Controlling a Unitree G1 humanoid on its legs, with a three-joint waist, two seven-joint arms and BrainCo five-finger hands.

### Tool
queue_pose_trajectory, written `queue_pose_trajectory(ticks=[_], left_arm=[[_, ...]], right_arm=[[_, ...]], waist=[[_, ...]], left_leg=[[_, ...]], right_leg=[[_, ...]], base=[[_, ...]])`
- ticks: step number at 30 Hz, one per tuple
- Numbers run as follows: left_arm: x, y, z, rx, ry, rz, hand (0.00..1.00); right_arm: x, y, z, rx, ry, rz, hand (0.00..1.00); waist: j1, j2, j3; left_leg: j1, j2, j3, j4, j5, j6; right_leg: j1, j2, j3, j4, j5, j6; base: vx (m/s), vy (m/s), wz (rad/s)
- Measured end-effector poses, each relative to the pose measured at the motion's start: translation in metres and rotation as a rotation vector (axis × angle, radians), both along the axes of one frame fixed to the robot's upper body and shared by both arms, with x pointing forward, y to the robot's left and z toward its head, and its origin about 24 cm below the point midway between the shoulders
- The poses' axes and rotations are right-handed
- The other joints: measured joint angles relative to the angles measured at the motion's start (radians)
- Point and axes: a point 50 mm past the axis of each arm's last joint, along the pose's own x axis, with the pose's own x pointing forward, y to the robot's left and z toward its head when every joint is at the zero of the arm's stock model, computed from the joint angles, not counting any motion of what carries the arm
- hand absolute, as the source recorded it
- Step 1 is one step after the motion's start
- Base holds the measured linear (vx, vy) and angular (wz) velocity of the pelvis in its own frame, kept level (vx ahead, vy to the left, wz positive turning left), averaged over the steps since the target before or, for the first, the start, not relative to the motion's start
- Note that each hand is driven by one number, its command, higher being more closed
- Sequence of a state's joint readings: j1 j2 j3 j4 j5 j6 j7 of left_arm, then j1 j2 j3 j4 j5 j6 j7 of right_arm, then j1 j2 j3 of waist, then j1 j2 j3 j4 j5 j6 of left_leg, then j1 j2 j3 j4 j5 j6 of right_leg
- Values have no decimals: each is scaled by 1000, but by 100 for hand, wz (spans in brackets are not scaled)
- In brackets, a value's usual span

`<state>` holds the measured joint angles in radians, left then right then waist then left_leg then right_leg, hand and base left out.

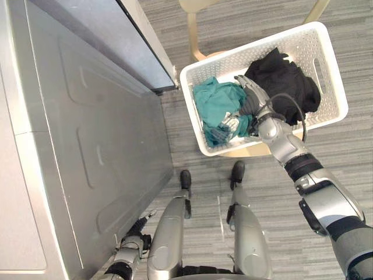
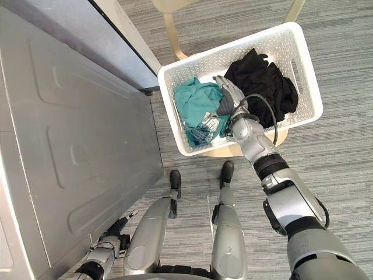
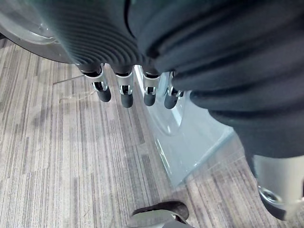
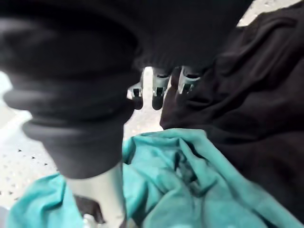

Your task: Pick up the laundry basket with both hands and put the clothes into the washing machine.

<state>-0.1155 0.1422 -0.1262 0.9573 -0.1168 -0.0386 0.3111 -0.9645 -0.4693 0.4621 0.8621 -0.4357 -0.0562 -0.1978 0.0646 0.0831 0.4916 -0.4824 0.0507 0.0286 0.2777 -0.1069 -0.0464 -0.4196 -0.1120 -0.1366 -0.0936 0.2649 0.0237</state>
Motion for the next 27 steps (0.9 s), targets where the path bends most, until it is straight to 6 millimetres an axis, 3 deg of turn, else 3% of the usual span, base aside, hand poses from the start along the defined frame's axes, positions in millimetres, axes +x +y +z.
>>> queue_pose_trajectory(ticks=[11, 12, 21, 27], left_arm=[[22, -6, 11, 0, -63, -39, 0], [23, -6, 11, 0, -65, -39, 0], [30, -9, 15, -17, -83, -31, 0], [36, -14, 19, -28, -99, -34, 0]], right_arm=[[3, -10, -10, -180, 66, -31, 0], [3, -11, -12, -205, 68, -30, 100], [5, -3, -6, -330, 13, -10, 100], [4, -3, -17, -319, 48, -30, 100]], waist=[[8, 5, 3], [8, 5, 3], [10, 5, 3], [32, 5, 2]], left_leg=[[-48, -13, -50, 1, 21, -1], [-50, -13, -54, -1, 21, -2], [-48, -8, -60, -31, 46, -12], [-34, -1, -67, -32, 57, -21]], right_leg=[[-24, -7, -37, 1, 12, -1], [-24, -6, -40, 1, 12, -1], [-36, -1, -43, 1, 12, 0], [-20, 6, -46, -1, 12, 0]], base=[[-12, -5, 11], [1, -21, 5], [1, -6, 0], [-7, -17, 2]])
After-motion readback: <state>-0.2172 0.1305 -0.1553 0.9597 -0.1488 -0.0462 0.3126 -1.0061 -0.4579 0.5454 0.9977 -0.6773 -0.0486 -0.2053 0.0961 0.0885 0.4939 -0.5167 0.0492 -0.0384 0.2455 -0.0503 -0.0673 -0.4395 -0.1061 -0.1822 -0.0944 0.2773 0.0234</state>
